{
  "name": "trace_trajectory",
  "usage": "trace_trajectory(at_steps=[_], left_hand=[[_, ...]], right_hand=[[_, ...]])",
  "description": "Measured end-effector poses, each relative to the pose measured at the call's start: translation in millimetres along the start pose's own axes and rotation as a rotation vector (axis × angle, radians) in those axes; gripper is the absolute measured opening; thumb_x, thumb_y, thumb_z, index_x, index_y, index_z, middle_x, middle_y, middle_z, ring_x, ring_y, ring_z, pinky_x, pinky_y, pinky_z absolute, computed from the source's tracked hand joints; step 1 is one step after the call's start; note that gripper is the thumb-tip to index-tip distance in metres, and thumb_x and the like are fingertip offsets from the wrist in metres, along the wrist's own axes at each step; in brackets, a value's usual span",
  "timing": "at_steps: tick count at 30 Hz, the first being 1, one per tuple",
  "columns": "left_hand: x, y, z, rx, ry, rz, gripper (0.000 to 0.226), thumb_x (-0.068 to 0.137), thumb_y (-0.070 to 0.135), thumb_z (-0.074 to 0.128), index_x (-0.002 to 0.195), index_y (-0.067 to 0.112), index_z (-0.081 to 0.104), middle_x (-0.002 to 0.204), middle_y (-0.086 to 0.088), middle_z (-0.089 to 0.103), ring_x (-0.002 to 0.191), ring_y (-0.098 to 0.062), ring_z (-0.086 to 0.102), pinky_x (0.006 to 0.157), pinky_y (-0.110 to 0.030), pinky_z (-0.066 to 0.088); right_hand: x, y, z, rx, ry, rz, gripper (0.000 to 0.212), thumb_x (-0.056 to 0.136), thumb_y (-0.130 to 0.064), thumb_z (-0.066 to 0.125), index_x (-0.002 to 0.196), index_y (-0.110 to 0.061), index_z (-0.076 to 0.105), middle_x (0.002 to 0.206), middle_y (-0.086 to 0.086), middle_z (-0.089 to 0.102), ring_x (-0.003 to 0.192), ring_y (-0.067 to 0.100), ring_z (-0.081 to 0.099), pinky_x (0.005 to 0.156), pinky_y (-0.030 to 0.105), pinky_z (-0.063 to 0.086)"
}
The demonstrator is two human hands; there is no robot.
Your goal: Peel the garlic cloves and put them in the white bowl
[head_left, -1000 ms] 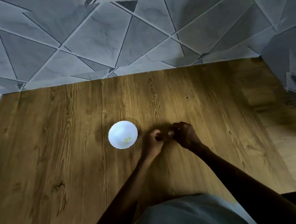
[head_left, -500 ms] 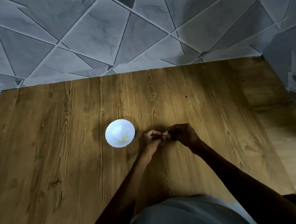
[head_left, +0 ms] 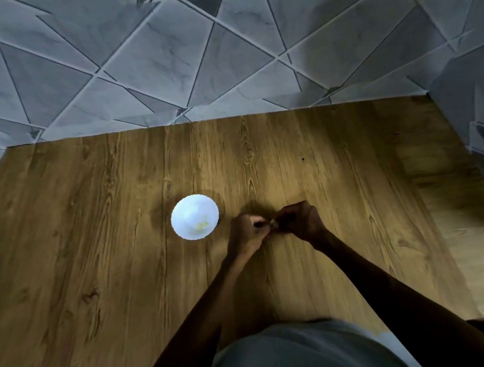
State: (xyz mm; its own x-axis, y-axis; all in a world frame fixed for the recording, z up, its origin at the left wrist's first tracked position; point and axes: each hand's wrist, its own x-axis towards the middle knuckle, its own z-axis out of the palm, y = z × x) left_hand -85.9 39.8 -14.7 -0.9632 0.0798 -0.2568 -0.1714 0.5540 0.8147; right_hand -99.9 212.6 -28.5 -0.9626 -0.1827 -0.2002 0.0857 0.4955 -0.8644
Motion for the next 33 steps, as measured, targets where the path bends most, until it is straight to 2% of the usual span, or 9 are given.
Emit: trace_trajectory(at_steps=[5,9,13,19,23,25,28,30,33], left_hand=[[1,8,4,0.092,0.079,0.050,0.020,0.090,0.024,0.068,0.104,0.011,0.073,0.096,-0.002,0.074,0.082,-0.006,0.065,0.070,-0.012,0.047],[4,9,9,0.182,0.083,0.022,0.020,0.091,0.017,0.065,0.109,0.011,0.071,0.104,-0.005,0.073,0.097,-0.017,0.066,0.086,-0.030,0.053],[4,1,7,0.171,0.081,-0.035,0.016,0.090,0.011,0.065,0.104,0.013,0.072,0.102,-0.003,0.073,0.096,-0.015,0.066,0.083,-0.023,0.050],[-3,-4,1,-0.005,0.046,-0.135,0.014,0.087,0.015,0.068,0.101,0.012,0.073,0.095,-0.003,0.073,0.079,-0.010,0.067,0.064,-0.011,0.047],[-10,-5,1,-0.200,0.040,-0.199,0.013,0.087,0.014,0.069,0.100,0.017,0.073,0.094,0.001,0.074,0.078,-0.005,0.068,0.065,-0.009,0.050],[-12,-6,3,-0.317,0.034,-0.242,0.012,0.087,0.013,0.069,0.096,0.021,0.074,0.097,0.003,0.073,0.088,-0.008,0.067,0.077,-0.017,0.054],[-19,-3,2,-0.557,0.018,-0.288,0.014,0.084,0.009,0.072,0.095,0.017,0.076,0.099,-0.004,0.075,0.099,-0.018,0.067,0.093,-0.033,0.052],[-25,-2,1,-0.702,-0.005,-0.340,0.016,0.082,0.006,0.074,0.097,0.012,0.075,0.098,-0.010,0.074,0.094,-0.021,0.067,0.092,-0.034,0.050],[-35,-1,0,-0.770,-0.068,-0.396,0.016,0.083,0.008,0.073,0.098,0.011,0.074,0.089,-0.004,0.074,0.080,-0.012,0.067,0.078,-0.024,0.049]], right_hand=[[2,-9,2,-0.001,0.048,0.017,0.005,0.088,-0.010,0.071,0.090,-0.007,0.074,0.078,0.002,0.072,0.069,0.015,0.072,0.063,0.028,0.060],[6,-9,2,-0.043,0.045,0.062,0.005,0.088,-0.010,0.071,0.092,-0.007,0.073,0.080,0.004,0.072,0.070,0.012,0.070,0.061,0.019,0.057],[10,-2,2,-0.295,0.045,-0.082,0.006,0.086,-0.015,0.074,0.091,-0.012,0.073,0.087,0.000,0.071,0.074,0.008,0.068,0.064,0.019,0.055],[9,7,4,-0.320,0.107,-0.265,0.006,0.087,-0.008,0.069,0.089,-0.013,0.068,0.086,-0.001,0.068,0.075,0.010,0.066,0.066,0.034,0.059],[-5,2,4,-0.271,0.196,-0.370,0.009,0.091,-0.011,0.063,0.099,-0.009,0.067,0.096,0.003,0.065,0.081,0.010,0.062,0.067,0.023,0.054],[-11,-3,4,-0.207,0.231,-0.310,0.011,0.091,-0.006,0.064,0.100,-0.011,0.068,0.099,0.000,0.066,0.084,0.006,0.062,0.068,0.020,0.053],[-22,-8,7,-0.112,0.117,-0.222,0.013,0.088,-0.004,0.069,0.096,-0.015,0.072,0.091,-0.005,0.071,0.078,0.003,0.068,0.067,0.022,0.058],[-32,-9,9,0.074,0.064,-0.094,0.012,0.087,-0.005,0.069,0.098,-0.009,0.073,0.091,0.003,0.075,0.077,0.015,0.072,0.068,0.031,0.061],[-47,-9,12,0.323,0.061,0.049,0.011,0.089,-0.002,0.066,0.097,-0.002,0.074,0.091,0.012,0.075,0.083,0.030,0.073,0.073,0.038,0.061]])
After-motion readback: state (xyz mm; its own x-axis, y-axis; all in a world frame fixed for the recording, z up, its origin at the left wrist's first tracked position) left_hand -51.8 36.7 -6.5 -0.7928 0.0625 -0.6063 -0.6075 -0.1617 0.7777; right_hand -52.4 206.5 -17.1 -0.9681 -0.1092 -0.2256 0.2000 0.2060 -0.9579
